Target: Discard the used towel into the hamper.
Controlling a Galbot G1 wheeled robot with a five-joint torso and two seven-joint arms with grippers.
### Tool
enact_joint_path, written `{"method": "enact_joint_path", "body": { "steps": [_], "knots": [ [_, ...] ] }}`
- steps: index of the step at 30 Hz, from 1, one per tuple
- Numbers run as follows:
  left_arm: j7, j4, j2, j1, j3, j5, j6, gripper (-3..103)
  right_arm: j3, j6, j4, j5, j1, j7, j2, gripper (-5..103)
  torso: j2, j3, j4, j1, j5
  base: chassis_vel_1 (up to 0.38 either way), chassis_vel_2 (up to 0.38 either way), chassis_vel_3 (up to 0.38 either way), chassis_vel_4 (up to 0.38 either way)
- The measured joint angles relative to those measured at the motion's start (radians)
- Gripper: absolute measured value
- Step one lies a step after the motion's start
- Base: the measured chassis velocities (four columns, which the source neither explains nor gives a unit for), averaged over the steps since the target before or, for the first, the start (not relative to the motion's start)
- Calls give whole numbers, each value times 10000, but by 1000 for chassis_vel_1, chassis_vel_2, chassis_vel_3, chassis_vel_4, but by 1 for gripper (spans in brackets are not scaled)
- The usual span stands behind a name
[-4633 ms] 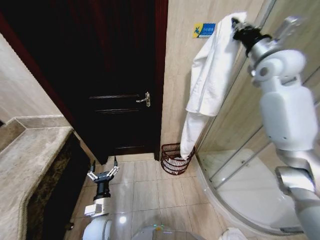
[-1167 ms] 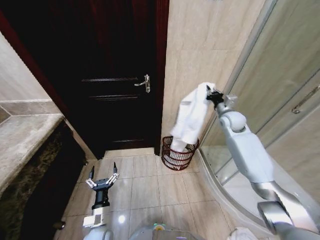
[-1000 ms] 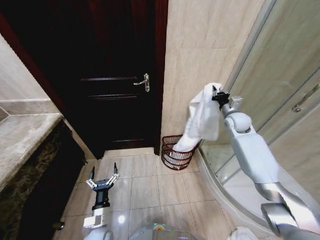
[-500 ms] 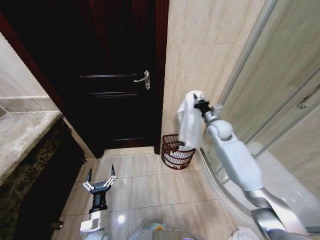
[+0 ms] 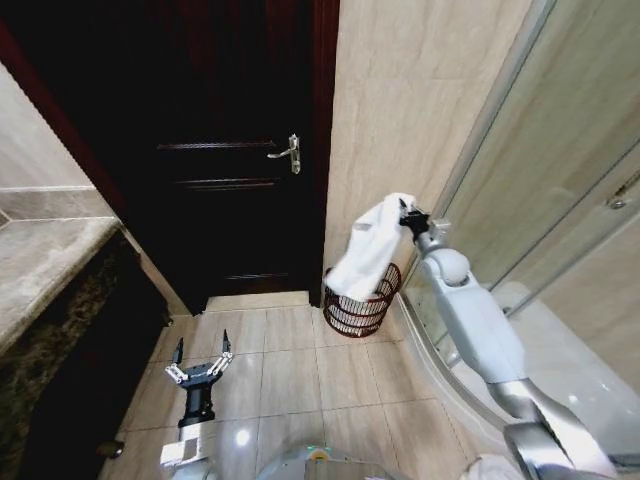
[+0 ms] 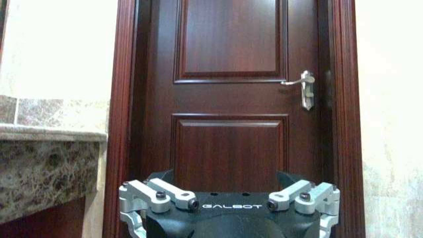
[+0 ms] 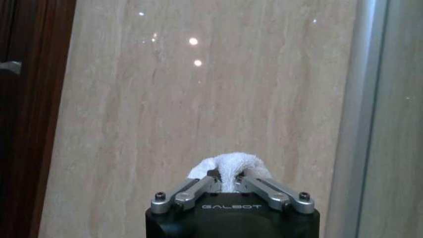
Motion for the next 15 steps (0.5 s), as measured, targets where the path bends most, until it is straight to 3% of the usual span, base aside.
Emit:
{"method": "enact_joint_path", "body": {
  "steps": [15],
  "knots": [
    [26,-7,0,87,-121,-194,-136,100,-513,-687,1308,1257,-202,640,436,5,-613,-351,9,-260,-2,0,0,0,0]
  ]
}}
